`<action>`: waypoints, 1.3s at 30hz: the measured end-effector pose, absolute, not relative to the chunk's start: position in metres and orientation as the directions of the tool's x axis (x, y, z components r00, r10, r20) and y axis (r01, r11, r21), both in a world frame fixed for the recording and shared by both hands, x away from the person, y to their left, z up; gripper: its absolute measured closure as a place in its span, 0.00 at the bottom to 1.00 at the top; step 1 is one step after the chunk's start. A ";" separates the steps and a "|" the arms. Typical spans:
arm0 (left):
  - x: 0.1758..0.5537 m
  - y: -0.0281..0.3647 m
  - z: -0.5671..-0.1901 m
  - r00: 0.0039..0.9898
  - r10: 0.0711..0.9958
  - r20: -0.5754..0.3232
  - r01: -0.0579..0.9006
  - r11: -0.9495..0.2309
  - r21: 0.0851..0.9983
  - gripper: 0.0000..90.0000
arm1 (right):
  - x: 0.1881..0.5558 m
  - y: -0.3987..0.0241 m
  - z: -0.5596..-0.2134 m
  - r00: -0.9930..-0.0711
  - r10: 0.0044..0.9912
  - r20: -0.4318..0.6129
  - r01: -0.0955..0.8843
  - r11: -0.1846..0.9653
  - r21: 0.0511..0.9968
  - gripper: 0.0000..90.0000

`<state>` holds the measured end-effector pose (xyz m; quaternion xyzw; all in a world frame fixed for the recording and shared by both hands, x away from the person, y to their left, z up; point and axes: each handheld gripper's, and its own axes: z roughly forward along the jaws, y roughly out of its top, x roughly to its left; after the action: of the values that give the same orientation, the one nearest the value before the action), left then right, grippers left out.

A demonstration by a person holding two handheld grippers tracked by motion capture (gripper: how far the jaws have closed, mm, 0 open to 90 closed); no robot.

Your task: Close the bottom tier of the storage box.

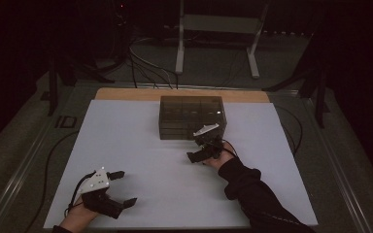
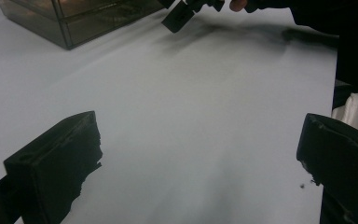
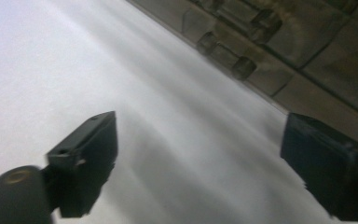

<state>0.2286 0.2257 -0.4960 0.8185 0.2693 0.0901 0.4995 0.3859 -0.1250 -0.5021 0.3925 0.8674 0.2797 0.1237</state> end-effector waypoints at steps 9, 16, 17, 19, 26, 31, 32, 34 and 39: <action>0.229 0.225 -0.496 0.839 0.531 -0.120 0.350 -0.357 0.866 0.00 | 0.384 -0.129 -0.501 -0.668 0.744 0.005 0.607 0.541 0.583 0.09; 0.230 0.225 -0.496 0.838 0.531 -0.122 0.351 -0.356 0.866 0.00 | 0.385 -0.130 -0.500 -0.674 0.739 -0.008 0.603 0.557 0.571 0.08; 0.230 0.225 -0.496 0.838 0.531 -0.122 0.352 -0.357 0.865 0.00 | 0.385 -0.130 -0.500 -0.676 0.737 -0.009 0.601 0.559 0.571 0.08; 0.230 0.225 -0.496 0.838 0.531 -0.121 0.352 -0.357 0.865 0.00 | 0.385 -0.129 -0.499 -0.677 0.736 -0.012 0.599 0.561 0.572 0.08; 0.230 0.225 -0.496 0.835 0.535 -0.125 0.356 -0.352 0.866 0.00 | 0.385 -0.126 -0.500 -0.700 0.714 0.014 0.588 0.564 0.580 0.08; 0.230 0.225 -0.496 0.837 0.533 -0.123 0.353 -0.355 0.865 0.00 | 0.382 -0.125 -0.497 -0.715 0.699 0.024 0.574 0.567 0.591 0.08; 0.230 0.225 -0.496 0.836 0.534 -0.124 0.354 -0.354 0.866 0.00 | 0.382 -0.124 -0.496 -0.719 0.695 0.023 0.570 0.571 0.591 0.08; 0.230 0.225 -0.496 0.836 0.535 -0.123 0.354 -0.354 0.866 0.00 | 0.381 -0.123 -0.495 -0.724 0.689 0.023 0.564 0.573 0.594 0.08; 0.229 0.225 -0.496 0.836 0.535 -0.123 0.354 -0.355 0.865 0.00 | 0.377 -0.117 -0.488 -0.760 0.649 0.033 0.530 0.590 0.609 0.09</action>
<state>0.2291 0.2255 -0.4958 0.8181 0.2716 0.0906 0.4987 0.3770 -0.1166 -0.4884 0.3325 0.8865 0.3071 0.0963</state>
